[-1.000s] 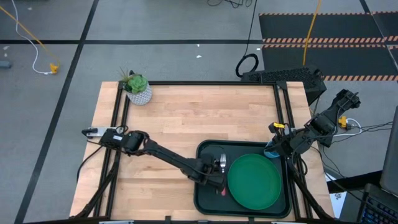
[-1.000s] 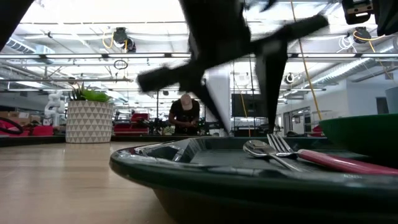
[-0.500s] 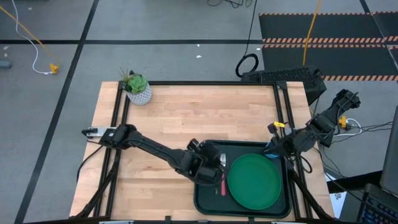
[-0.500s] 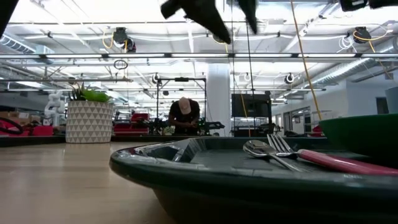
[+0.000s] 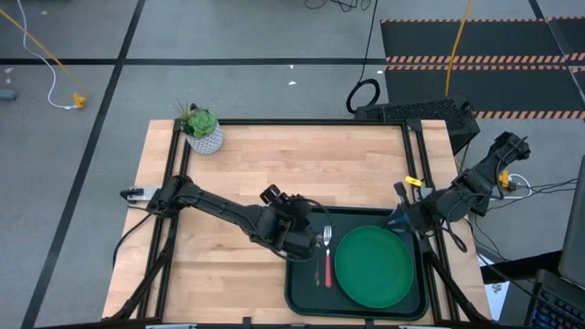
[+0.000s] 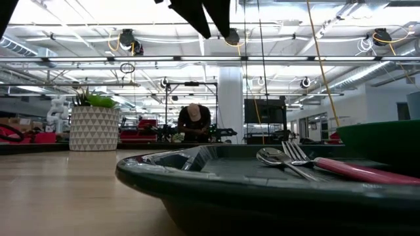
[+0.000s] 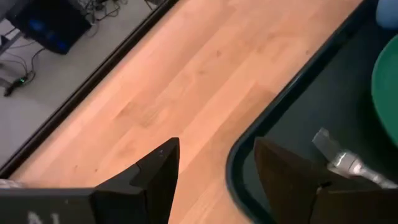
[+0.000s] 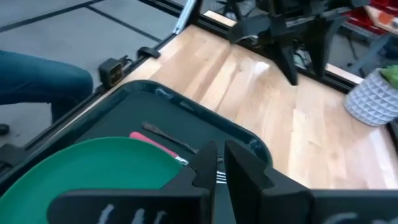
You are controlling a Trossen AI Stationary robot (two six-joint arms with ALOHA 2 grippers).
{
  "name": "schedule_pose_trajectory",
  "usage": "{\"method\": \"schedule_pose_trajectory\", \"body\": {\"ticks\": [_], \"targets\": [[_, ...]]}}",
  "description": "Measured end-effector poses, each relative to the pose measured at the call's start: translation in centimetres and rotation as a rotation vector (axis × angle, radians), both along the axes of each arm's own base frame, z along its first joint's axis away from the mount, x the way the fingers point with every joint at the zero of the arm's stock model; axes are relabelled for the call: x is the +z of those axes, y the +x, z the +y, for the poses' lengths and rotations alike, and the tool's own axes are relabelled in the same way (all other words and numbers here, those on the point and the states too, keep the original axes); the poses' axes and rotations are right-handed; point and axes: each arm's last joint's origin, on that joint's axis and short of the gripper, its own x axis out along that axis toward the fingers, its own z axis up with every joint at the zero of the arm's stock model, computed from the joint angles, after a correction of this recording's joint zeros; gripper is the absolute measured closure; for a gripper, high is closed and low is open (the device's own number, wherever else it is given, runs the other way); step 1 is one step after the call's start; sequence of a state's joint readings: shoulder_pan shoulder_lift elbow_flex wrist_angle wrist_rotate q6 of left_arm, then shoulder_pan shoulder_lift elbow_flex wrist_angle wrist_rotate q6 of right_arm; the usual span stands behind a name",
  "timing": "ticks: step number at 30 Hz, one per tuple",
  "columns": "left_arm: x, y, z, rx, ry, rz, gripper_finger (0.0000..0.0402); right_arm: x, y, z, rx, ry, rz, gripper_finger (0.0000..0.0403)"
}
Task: Pick and place plate/cup/fork/spoon on tray
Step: Return to Home Position
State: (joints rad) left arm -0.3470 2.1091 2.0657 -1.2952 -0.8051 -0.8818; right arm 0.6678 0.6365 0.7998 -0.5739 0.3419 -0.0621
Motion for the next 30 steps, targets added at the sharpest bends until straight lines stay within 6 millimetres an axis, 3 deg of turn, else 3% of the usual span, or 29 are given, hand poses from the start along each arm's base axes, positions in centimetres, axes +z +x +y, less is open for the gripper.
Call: {"method": "schedule_pose_trajectory", "body": {"ticks": [9, 16, 24, 30], "targets": [[-0.9, -1.2, 0.6, -0.036, 0.053, 0.195, 0.0190, 0.1, 0.3, -0.2, -0.141, 0.078, -0.030, 0.0381], [-2.5, -2.2, 2.7, -0.081, 0.042, 0.320, 0.0190, -1.5, 0.3, -0.1, -0.097, 0.038, -0.114, 0.0381], [-2.7, -6.6, 7.7, -0.089, -0.003, 0.183, 0.0190, -2.7, -0.7, -0.9, -0.089, 0.067, -0.179, 0.0382], [-2.7, -9.6, 9.9, -0.263, 0.026, -0.045, 0.0190, -3.7, -1.7, -1.7, -0.070, 0.069, -0.277, 0.0400]]}}
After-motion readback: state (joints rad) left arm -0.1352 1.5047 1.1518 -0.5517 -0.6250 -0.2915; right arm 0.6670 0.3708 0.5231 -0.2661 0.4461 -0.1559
